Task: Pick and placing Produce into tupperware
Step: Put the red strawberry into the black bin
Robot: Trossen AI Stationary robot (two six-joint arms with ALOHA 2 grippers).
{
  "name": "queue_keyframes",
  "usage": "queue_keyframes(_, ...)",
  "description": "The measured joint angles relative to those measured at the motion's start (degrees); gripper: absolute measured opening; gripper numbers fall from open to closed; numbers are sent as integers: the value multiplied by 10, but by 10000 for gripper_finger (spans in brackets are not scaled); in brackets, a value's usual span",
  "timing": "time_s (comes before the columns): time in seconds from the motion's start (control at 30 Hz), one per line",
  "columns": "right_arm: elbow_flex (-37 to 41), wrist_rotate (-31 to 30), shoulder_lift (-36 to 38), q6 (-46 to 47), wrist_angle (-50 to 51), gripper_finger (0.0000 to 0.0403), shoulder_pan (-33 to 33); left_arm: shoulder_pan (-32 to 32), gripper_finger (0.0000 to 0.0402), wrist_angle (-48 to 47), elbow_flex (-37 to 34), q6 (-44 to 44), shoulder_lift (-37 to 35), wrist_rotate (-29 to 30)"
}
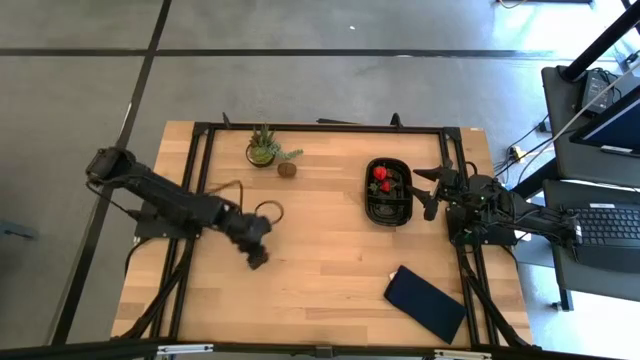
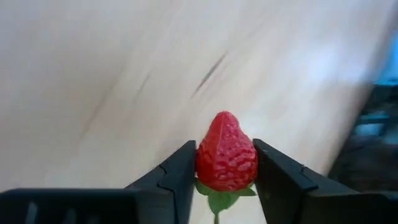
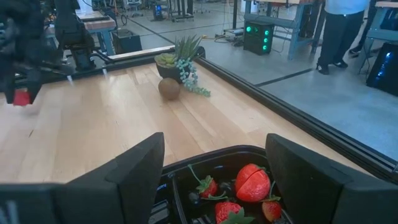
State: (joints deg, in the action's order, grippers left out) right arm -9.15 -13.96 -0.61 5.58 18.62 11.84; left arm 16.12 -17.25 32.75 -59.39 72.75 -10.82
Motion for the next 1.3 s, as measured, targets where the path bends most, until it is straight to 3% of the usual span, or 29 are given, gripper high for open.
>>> queue_keyframes(0.2, 0, 0, 0, -3, 0, 282, 0, -119, 129, 223, 5, 225, 0, 11)
queue_keyframes(0.37, 0, 0, 0, -1, 0, 282, 0, -202, 122, 297, 52, 362, 2, 54)
queue_keyframes(0.6, 0, 0, 0, -1, 0, 282, 0, -262, 126, 298, 174, 472, 75, 63)
queue_keyframes(1.0, 0, 0, 0, 25, 4, 282, 0, -299, 132, 149, 476, 580, 350, 52)
queue_keyframes(1.3, 0, 0, 0, 32, 40, 282, 0, -298, 134, 149, 626, 584, 511, -36)
